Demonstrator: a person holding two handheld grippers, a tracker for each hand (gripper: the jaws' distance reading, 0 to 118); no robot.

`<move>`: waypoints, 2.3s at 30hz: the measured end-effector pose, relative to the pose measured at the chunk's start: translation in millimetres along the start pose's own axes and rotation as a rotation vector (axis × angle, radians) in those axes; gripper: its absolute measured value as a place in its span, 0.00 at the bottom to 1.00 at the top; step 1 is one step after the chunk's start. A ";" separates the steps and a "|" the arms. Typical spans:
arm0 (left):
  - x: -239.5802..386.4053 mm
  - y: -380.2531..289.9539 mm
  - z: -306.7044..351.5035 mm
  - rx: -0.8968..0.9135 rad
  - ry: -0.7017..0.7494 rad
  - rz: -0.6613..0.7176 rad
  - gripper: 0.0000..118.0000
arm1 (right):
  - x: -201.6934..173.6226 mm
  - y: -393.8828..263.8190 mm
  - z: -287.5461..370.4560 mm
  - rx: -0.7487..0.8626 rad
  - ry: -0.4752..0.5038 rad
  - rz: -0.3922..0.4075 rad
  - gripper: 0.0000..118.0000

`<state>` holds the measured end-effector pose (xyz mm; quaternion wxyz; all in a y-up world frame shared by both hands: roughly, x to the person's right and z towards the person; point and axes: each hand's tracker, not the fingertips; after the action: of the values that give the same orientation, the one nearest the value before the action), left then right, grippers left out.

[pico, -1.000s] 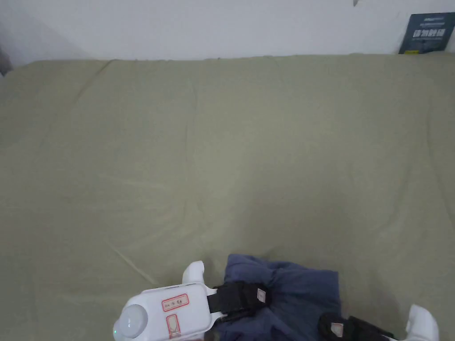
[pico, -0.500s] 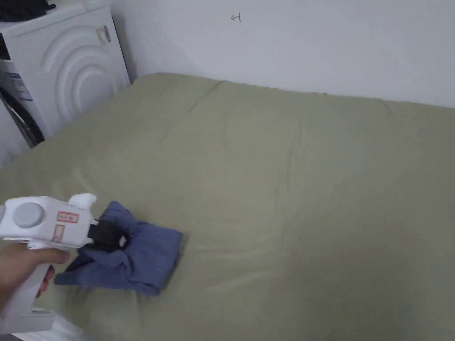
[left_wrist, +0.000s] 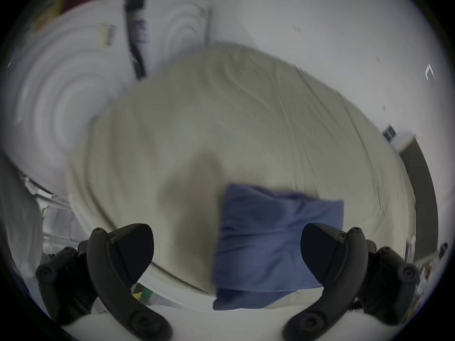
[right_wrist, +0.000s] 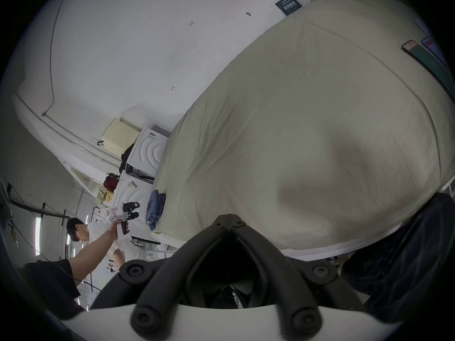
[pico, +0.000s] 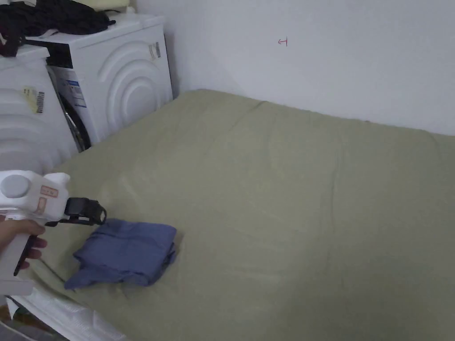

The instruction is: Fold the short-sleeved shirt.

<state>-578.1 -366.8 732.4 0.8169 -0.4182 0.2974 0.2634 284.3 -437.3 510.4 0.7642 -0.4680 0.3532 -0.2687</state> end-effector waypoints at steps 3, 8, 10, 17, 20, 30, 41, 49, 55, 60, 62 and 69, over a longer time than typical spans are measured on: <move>-1.4 -6.4 44.7 0.160 0.045 0.088 0.99 | -3.2 0.9 2.5 0.000 0.009 0.037 0.00; 54.5 -40.2 95.3 0.270 0.122 -0.040 0.11 | -25.5 18.3 23.6 0.073 -0.095 0.227 0.00; 93.4 -62.7 104.9 0.296 0.312 -0.154 0.11 | -36.0 31.0 37.4 0.115 -0.111 0.283 0.00; 257.5 -139.2 196.6 0.742 0.078 -0.297 0.11 | -83.6 103.3 90.9 0.303 -0.156 0.598 0.00; 337.0 -167.5 236.7 0.944 0.015 -0.371 0.11 | -127.0 135.9 114.9 0.450 -0.201 0.736 0.00; 465.9 -190.8 289.5 1.059 -0.228 -0.508 0.11 | -197.7 157.5 142.3 0.769 -0.361 0.860 0.05; 492.7 -208.9 278.5 1.005 -0.235 -0.488 0.23 | -204.7 145.1 121.2 0.752 -0.433 0.864 0.32; 493.9 -209.4 272.5 0.973 -0.290 -0.463 0.91 | -206.3 138.3 121.2 0.764 -0.376 0.821 0.93; 493.5 -211.1 272.2 0.984 -0.293 -0.455 1.00 | -208.8 140.7 127.5 0.752 -0.239 0.769 1.00; 488.0 -209.9 273.7 0.987 -0.288 -0.435 1.00 | -216.7 143.3 132.8 0.683 -0.147 0.726 1.00; 487.3 -210.3 273.6 0.987 -0.291 -0.432 1.00 | -221.4 143.2 133.7 0.693 -0.165 0.716 1.00; 485.3 -212.5 276.0 0.977 -0.307 -0.418 1.00 | -228.0 138.1 139.6 0.721 -0.217 0.683 1.00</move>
<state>-28.3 -155.6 632.2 0.9848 0.0026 0.1732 -0.0151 267.6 -137.3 494.8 0.9536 -0.0576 0.2896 -0.0581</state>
